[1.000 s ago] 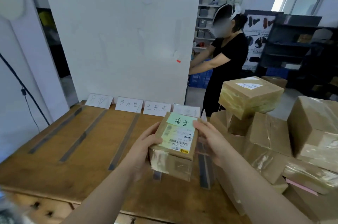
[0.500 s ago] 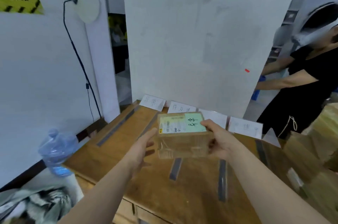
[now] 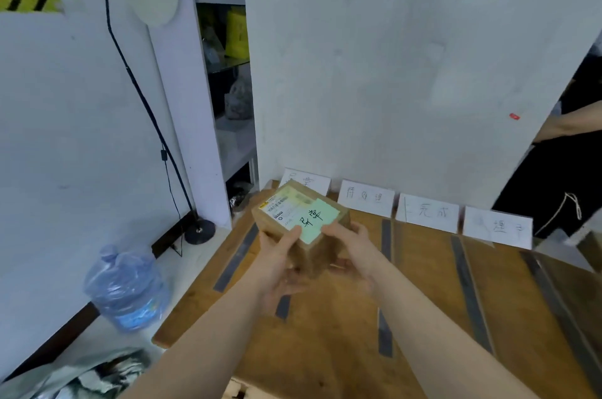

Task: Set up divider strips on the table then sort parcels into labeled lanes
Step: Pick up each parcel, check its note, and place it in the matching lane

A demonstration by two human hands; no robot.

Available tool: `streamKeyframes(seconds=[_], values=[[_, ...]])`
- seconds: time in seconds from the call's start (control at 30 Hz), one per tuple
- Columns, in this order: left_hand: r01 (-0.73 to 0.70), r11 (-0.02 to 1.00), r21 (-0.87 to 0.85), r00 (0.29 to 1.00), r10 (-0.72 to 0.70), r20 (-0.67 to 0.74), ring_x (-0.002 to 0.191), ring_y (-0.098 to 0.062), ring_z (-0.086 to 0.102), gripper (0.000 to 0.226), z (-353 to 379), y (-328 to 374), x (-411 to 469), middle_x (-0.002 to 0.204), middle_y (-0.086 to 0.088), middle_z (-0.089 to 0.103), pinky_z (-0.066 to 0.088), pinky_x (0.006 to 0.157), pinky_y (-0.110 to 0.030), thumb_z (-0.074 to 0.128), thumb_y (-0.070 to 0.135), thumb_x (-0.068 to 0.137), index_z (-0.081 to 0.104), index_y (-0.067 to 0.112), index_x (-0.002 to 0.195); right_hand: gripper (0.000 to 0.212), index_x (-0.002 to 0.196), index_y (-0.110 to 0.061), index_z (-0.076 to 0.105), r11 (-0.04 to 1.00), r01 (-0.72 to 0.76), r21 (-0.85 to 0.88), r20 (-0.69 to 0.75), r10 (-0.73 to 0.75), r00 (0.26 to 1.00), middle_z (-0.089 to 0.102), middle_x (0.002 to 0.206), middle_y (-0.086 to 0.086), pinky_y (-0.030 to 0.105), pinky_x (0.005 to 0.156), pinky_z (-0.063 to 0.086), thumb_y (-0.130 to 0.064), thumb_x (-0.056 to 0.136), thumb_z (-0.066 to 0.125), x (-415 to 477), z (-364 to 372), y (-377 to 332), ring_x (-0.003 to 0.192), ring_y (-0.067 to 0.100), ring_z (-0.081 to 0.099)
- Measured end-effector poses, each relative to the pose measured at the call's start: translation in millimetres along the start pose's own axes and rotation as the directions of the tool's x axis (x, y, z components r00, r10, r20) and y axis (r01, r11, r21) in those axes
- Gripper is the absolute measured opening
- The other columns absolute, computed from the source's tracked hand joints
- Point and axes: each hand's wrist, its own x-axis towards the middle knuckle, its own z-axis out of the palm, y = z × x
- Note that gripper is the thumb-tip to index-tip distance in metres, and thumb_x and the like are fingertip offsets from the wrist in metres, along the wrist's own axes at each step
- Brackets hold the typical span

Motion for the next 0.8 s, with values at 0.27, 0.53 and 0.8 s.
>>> streamKeyframes(seconds=[0.27,0.53,0.8], values=[[0.037,0.970,0.241,0.995,-0.013,-0.097,0.103,-0.029,0.066,0.041,-39.6,51.2,96.3,0.116,-0.002,0.068,0.055,0.087,-0.050,0.053,0.050,0.095,0.054,0.030,0.130,0.049,0.115,-0.021,0.055,0.947,0.052,-0.316,-0.045,-0.070,0.997,0.061,0.114,-0.004,0.035,0.093,0.042,-0.057,0.082,0.062,97.4,14.3,-16.3,0.102,0.011,0.056],[0.022,0.908,0.419,0.995,0.020,-0.096,0.091,-0.015,0.071,0.021,-72.0,75.5,205.3,0.100,0.010,0.075,0.057,0.087,-0.045,0.049,0.039,0.098,0.060,0.038,0.116,0.042,0.122,-0.017,0.053,0.937,0.043,-0.347,-0.121,-0.090,0.989,0.063,0.117,0.000,0.036,0.092,0.052,-0.039,0.088,0.066,186.7,43.8,-12.2,0.102,0.016,0.061],[0.021,0.807,0.590,0.999,-0.039,0.019,0.113,-0.019,0.059,0.034,-102.1,67.5,316.5,0.125,0.007,0.064,0.050,0.100,-0.045,0.043,0.028,0.102,0.052,0.030,0.134,0.048,0.140,-0.018,0.044,0.941,-0.058,-0.333,-0.284,-0.041,0.958,0.059,0.130,0.000,0.015,0.063,0.043,-0.025,0.095,0.059,283.3,70.0,15.8,0.099,0.010,0.054]])
